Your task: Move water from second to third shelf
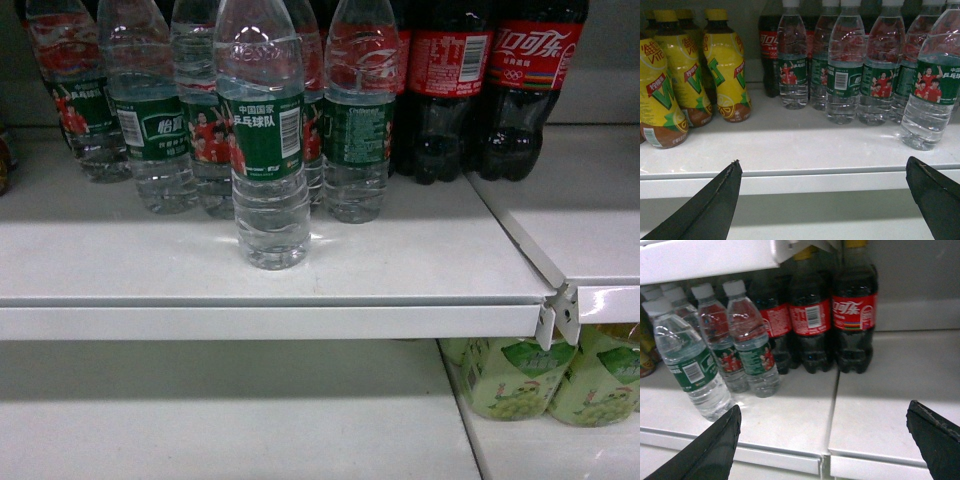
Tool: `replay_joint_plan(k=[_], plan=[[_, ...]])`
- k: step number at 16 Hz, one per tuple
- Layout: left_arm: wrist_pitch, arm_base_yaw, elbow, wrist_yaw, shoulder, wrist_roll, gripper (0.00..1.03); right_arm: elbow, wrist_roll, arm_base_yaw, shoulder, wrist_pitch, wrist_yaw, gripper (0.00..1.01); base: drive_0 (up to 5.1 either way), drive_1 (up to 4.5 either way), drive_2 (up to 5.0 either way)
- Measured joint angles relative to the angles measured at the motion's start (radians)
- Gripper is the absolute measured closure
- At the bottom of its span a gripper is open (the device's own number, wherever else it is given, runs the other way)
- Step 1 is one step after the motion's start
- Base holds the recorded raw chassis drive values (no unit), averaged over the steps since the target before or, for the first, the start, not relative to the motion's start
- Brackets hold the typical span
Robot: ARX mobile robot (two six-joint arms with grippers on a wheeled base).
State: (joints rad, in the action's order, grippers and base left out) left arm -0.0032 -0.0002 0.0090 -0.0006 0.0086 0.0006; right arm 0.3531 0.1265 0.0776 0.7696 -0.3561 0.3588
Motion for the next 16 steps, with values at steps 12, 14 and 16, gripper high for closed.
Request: replay_joint_plan(k=[12,14,16], plan=[[0.000,0.000,0.000,0.000,0.000,0.000,0.05,0.285,-0.098,-0.704,0.777,-0.363,-0.251,0.03,0.0,0.00,0.0],[0.000,0.000,0.000,0.000,0.000,0.000,0.05,0.344,-0.091,-0.708,0.821,-0.337,-0.271,0.03,0.0,0.00,0.0],[0.000,0.000,0.000,0.000,0.000,0.000,0.05,0.406,-0.061,-0.705,0.865,-0.312,-0.278,0.03,0.0,0.00,0.0]])
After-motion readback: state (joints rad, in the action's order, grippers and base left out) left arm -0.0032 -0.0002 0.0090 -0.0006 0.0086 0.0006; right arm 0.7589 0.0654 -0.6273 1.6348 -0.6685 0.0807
